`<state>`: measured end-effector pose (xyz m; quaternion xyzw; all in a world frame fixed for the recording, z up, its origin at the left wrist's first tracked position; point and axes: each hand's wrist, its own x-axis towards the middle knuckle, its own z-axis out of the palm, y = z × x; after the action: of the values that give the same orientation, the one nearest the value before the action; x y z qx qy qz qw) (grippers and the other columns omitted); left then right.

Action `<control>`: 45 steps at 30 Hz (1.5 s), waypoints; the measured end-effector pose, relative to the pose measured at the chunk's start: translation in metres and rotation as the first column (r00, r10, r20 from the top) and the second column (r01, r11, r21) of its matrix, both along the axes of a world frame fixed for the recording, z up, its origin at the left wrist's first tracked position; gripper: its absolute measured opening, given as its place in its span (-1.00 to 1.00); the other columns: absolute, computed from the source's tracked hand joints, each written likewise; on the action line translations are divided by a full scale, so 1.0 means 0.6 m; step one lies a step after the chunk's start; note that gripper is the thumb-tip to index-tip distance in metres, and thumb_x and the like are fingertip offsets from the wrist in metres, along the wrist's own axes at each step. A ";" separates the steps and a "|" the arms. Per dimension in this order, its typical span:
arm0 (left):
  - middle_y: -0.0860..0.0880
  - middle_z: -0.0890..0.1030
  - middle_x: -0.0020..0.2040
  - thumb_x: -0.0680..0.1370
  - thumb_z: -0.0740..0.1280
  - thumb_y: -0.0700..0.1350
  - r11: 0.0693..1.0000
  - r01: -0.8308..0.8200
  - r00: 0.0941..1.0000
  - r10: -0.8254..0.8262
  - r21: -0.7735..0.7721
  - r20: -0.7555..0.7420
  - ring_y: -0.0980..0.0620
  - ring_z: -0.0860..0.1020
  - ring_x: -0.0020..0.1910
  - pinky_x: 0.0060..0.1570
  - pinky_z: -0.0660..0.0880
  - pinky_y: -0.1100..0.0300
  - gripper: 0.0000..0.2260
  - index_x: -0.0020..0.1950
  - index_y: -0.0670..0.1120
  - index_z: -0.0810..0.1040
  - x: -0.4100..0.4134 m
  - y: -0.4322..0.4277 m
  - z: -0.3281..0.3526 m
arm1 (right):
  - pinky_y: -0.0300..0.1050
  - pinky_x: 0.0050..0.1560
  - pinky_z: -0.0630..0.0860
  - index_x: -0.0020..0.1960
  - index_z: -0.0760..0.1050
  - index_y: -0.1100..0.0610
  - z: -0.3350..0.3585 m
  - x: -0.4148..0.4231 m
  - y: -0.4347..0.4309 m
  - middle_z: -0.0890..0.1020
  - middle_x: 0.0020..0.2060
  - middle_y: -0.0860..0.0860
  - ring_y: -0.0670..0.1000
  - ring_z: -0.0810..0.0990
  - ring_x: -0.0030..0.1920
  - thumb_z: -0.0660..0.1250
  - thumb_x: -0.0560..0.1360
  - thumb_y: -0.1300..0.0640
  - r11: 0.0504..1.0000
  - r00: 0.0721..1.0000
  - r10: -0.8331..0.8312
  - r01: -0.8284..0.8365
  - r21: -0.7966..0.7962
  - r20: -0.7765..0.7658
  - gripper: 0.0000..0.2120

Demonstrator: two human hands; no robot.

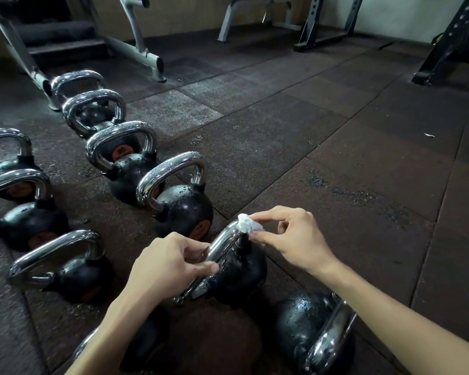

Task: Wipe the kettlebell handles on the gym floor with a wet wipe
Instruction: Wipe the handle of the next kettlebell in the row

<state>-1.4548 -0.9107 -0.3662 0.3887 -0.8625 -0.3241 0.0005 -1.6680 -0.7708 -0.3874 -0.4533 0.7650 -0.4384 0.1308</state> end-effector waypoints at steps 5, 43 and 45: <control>0.38 0.65 -0.28 0.37 0.52 0.35 0.999 0.035 0.999 -0.035 0.015 0.031 0.25 0.65 -0.10 0.03 0.59 0.11 -0.74 0.00 0.60 0.57 0.008 -0.002 -0.001 | -0.37 -0.37 0.28 0.01 0.75 -0.15 0.008 -0.014 -0.018 0.70 -0.16 -0.21 -0.15 0.35 -0.46 0.66 0.34 0.08 0.994 0.994 0.106 -0.106 0.020 0.017 -0.72; 0.03 0.70 0.02 0.40 0.54 0.29 0.976 0.064 0.992 -0.039 -0.207 0.121 -0.06 0.65 0.11 -0.07 0.45 0.15 -0.64 0.10 0.15 0.70 -0.194 0.017 0.018 | -0.38 -0.25 0.47 0.00 0.74 0.00 0.057 -0.100 0.025 0.77 -0.16 -0.08 -0.14 0.69 -0.19 0.67 0.31 0.11 0.990 0.955 -0.108 0.079 0.113 0.276 -0.72; 0.06 0.71 -0.02 0.36 0.55 0.33 0.981 0.075 0.991 -0.053 -0.181 0.126 -0.02 0.66 0.07 -0.06 0.49 0.15 -0.61 0.10 0.19 0.70 -0.187 0.005 0.013 | -0.31 -0.40 0.35 0.01 0.74 0.06 0.058 -0.085 0.035 0.77 -0.17 -0.01 -0.09 0.51 -0.37 0.64 0.36 0.11 0.990 0.871 -0.123 0.077 0.115 0.475 -0.76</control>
<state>-1.5667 -0.9075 -0.3587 0.3779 -0.8994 -0.2180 -0.0260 -1.7192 -0.7500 -0.3524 -0.2834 0.7505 -0.5075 0.3144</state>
